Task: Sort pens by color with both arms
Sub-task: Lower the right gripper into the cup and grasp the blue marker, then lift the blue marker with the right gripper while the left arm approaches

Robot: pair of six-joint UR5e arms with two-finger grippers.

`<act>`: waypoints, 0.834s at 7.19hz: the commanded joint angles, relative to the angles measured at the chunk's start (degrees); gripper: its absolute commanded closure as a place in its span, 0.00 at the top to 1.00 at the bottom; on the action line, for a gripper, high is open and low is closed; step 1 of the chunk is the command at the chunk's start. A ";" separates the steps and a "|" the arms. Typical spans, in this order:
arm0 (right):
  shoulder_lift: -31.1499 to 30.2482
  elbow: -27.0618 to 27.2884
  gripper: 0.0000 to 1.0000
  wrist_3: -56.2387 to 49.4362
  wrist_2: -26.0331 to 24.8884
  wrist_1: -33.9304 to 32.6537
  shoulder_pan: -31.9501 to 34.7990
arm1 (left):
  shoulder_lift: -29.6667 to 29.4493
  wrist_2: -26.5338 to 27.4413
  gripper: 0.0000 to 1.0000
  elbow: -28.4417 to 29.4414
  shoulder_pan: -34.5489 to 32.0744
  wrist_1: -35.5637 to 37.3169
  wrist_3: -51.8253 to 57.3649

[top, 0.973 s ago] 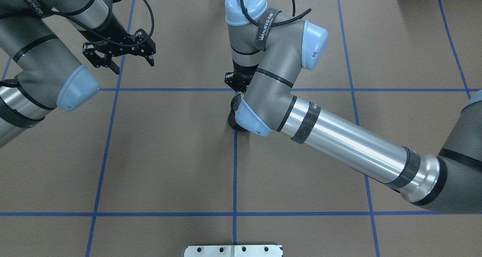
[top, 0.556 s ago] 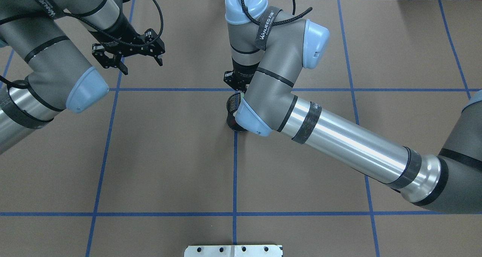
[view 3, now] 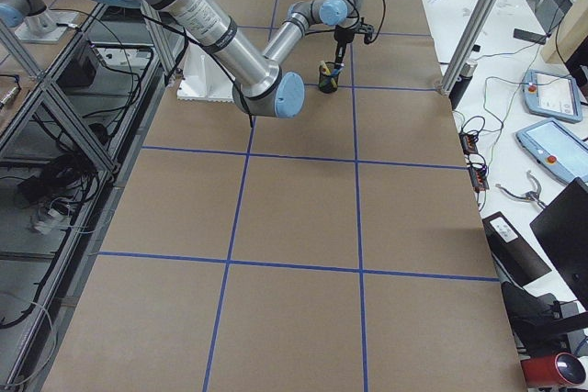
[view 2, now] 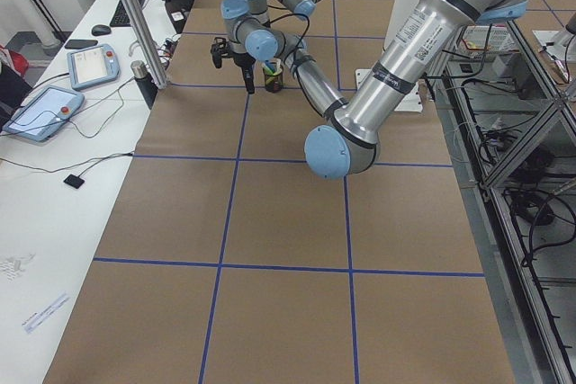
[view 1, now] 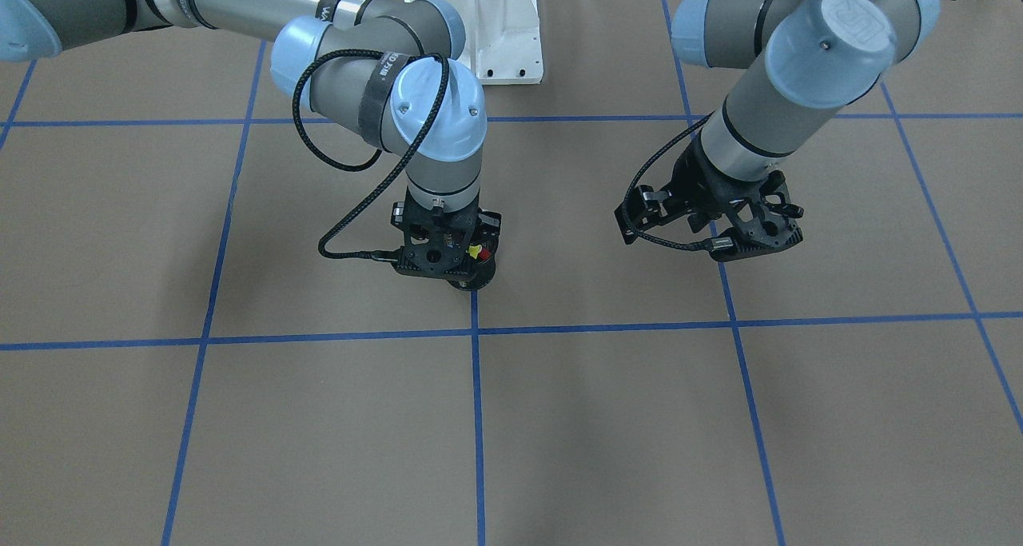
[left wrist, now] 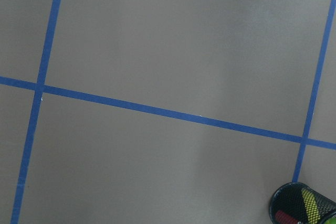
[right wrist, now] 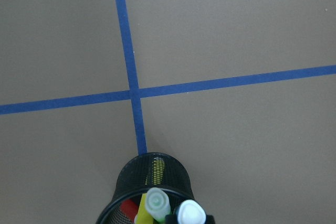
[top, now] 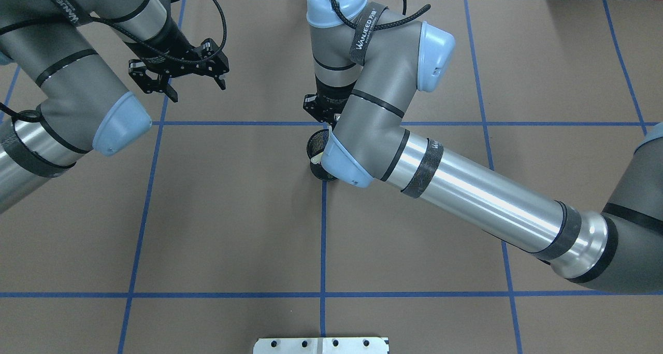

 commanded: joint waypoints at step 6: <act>-0.74 11.28 0.22 -0.33 1.24 -11.10 5.01 | -5.42 6.40 1.00 0.26 6.84 0.08 -15.46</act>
